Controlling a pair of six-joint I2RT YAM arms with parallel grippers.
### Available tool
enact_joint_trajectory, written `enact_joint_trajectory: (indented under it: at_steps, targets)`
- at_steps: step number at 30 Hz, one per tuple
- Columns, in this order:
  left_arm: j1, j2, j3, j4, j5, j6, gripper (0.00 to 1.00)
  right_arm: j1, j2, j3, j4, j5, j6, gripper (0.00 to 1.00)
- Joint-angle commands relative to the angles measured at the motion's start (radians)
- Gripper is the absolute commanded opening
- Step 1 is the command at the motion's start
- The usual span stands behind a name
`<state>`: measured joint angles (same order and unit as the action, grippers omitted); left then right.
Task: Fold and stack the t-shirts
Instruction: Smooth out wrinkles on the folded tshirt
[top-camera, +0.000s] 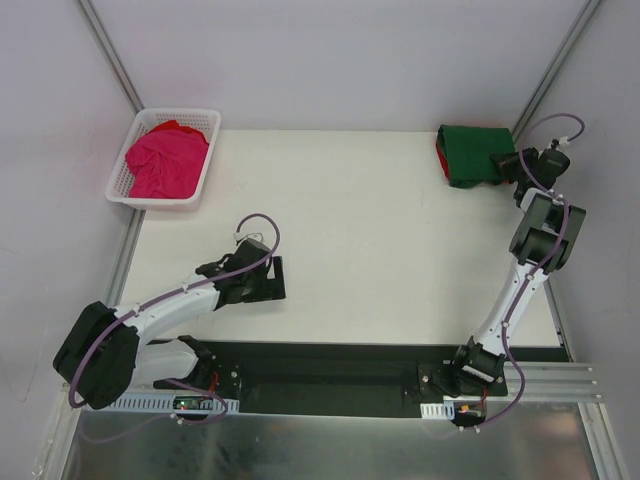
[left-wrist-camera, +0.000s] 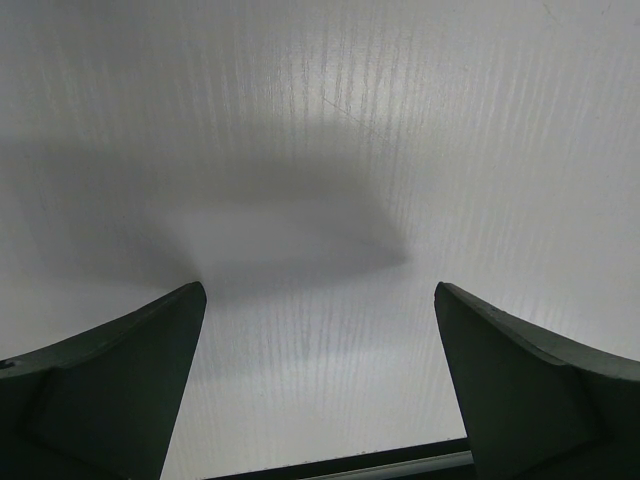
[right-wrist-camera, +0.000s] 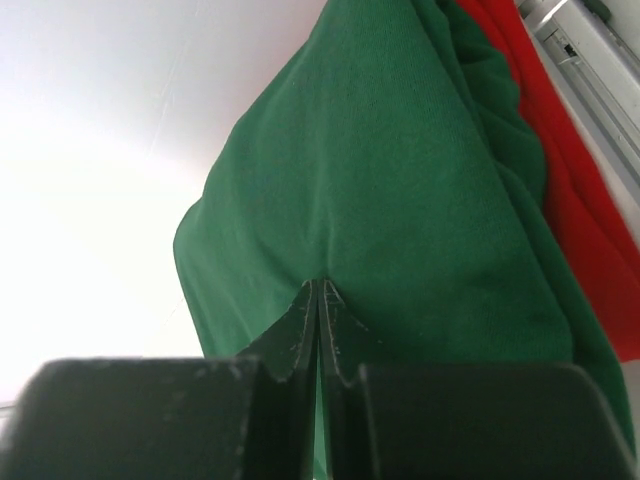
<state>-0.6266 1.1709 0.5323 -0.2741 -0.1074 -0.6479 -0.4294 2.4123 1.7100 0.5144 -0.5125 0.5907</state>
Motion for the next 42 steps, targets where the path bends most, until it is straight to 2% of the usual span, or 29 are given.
enact_joint_trajectory:
  at_steps: [1,7,13,16,19,20,22,24,26,30,32,35,36,37,40,42]
  targets:
    - [0.007,-0.031,-0.011,-0.011,0.014,-0.030,0.99,-0.031,-0.028,-0.015,-0.028,0.011,-0.020,0.01]
    - [0.005,-0.076,-0.029,-0.017,0.015,-0.042,0.99,-0.032,-0.077,0.008,-0.027,-0.011,-0.032,0.01]
    - [0.005,-0.097,-0.020,-0.020,0.017,-0.041,0.99,-0.031,-0.206,0.062,-0.013,-0.027,0.012,0.01]
    - [0.007,-0.109,-0.011,-0.022,0.017,-0.035,0.99,-0.029,-0.300,0.060,0.012,-0.035,0.038,0.06]
    - [0.005,-0.125,-0.003,-0.022,0.014,-0.027,0.99,-0.029,-0.417,0.014,0.048,-0.034,0.054,0.32]
    - [0.005,-0.129,0.001,-0.022,0.011,-0.024,0.99,-0.029,-0.447,-0.022,0.055,-0.032,0.054,0.49]
    - [0.007,-0.132,0.008,-0.022,0.003,-0.007,0.99,-0.026,-0.531,-0.062,0.062,-0.021,0.049,0.62]
    - [0.007,-0.140,0.018,-0.027,-0.008,0.010,0.99,-0.026,-0.582,-0.120,0.068,-0.005,0.046,0.93]
    - [0.007,-0.151,0.027,-0.028,-0.020,0.019,0.99,-0.028,-0.643,-0.153,0.067,-0.004,0.046,1.00]
    - [0.007,-0.168,0.054,-0.036,-0.038,0.047,0.99,-0.022,-0.754,-0.266,0.067,-0.017,0.052,0.96]
    - [0.005,-0.183,0.067,-0.042,-0.051,0.057,0.99,-0.003,-0.815,-0.338,0.000,-0.015,0.015,0.96]
    - [0.007,-0.200,0.086,-0.046,-0.071,0.070,0.99,0.049,-0.950,-0.414,-0.192,0.006,-0.158,0.96]
    - [0.007,-0.203,0.090,-0.045,-0.075,0.079,0.99,0.067,-1.028,-0.424,-0.262,0.055,-0.211,0.96]
    - [0.007,-0.205,0.093,-0.046,-0.078,0.082,0.99,0.089,-1.065,-0.441,-0.413,0.098,-0.324,0.96]
    - [0.008,-0.211,0.109,-0.048,-0.086,0.097,0.99,0.194,-1.226,-0.486,-0.606,0.279,-0.477,0.96]
    - [0.008,-0.215,0.112,-0.050,-0.089,0.100,0.99,0.259,-1.297,-0.568,-0.648,0.356,-0.503,0.96]
